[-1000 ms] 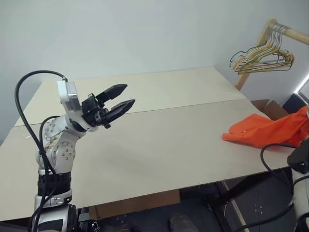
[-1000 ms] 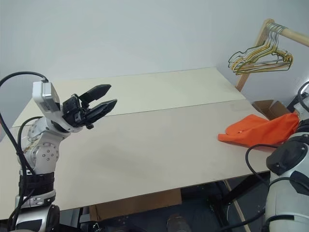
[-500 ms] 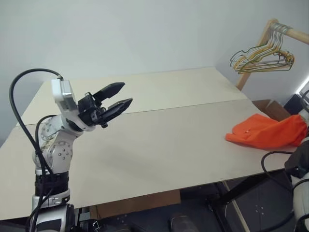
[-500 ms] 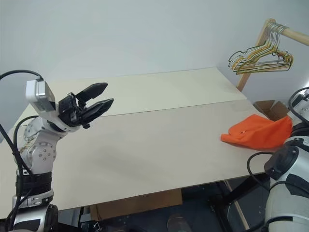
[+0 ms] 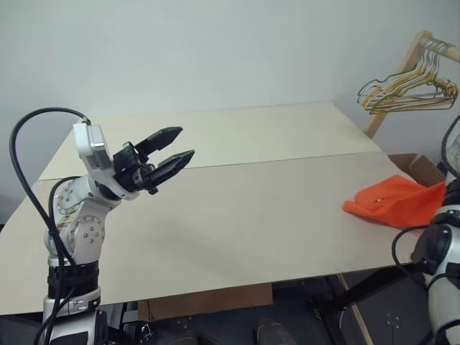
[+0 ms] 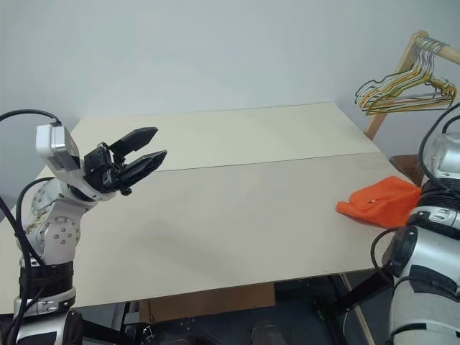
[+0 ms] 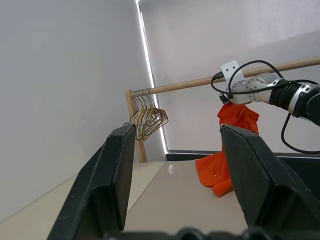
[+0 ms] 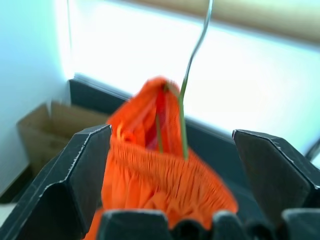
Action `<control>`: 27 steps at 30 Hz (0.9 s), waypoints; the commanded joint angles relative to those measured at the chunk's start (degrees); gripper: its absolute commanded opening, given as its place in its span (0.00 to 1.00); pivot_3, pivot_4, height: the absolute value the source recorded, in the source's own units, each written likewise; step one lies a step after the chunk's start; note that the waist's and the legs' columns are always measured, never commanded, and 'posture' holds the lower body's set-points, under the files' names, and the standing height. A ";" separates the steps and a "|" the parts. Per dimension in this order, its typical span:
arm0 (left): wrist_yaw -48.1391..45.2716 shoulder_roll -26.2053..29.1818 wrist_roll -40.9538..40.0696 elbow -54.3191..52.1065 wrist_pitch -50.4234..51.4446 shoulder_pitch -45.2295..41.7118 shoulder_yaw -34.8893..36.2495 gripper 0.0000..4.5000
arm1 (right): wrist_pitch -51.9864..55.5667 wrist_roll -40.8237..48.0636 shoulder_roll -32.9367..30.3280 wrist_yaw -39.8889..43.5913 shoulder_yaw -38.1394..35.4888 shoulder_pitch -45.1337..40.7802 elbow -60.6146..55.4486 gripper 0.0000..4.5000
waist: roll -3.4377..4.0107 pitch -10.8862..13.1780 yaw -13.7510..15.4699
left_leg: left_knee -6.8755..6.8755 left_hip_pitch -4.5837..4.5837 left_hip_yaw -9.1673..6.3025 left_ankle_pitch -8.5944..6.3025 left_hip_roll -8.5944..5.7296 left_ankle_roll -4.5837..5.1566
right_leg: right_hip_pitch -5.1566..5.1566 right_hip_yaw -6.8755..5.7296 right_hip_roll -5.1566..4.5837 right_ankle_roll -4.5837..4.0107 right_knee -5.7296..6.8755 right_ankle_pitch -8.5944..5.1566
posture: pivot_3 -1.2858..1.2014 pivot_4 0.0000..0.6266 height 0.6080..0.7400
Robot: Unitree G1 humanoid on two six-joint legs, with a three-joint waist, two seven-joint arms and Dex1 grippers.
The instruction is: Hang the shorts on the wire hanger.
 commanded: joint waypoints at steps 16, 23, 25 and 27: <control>3.19 6.85 4.01 0.28 -1.19 6.51 5.05 0.65 | -34.74 -8.94 -0.38 37.39 21.07 6.88 -10.83 0.99 | -0.03 0.00 0.26 | -0.01 0.10 0.03 0.00 0.04 0.01 | 0.01 0.03 0.04 -0.01 0.00 0.01 | 0.51 0.00 1.00; 4.21 11.21 9.04 0.56 -1.44 11.92 6.15 0.65 | -33.15 3.34 0.41 67.67 21.80 14.57 -19.71 0.99 | -0.10 0.03 1.58 | -0.01 0.06 -0.02 -0.01 0.05 0.00 | 0.01 -0.06 0.01 0.00 0.02 0.01 | 0.52 0.00 1.00; 4.63 12.15 10.00 0.24 -1.18 13.17 6.33 0.65 | -31.83 5.34 -0.40 74.94 22.69 17.62 -23.65 0.99 | -0.10 0.03 2.19 | -0.01 0.06 -0.04 -0.01 0.07 0.00 | 0.01 -0.11 0.01 0.00 0.03 0.01 | 0.52 0.00 1.00; 4.61 12.72 10.37 -0.41 -1.19 14.61 6.76 0.65 | -29.53 7.50 -1.26 81.77 23.63 20.72 -28.03 0.99 | -0.11 0.04 2.67 | -0.02 0.07 -0.05 -0.01 0.08 0.00 | 0.00 -0.14 0.01 -0.01 0.08 0.01 | 0.52 0.00 1.00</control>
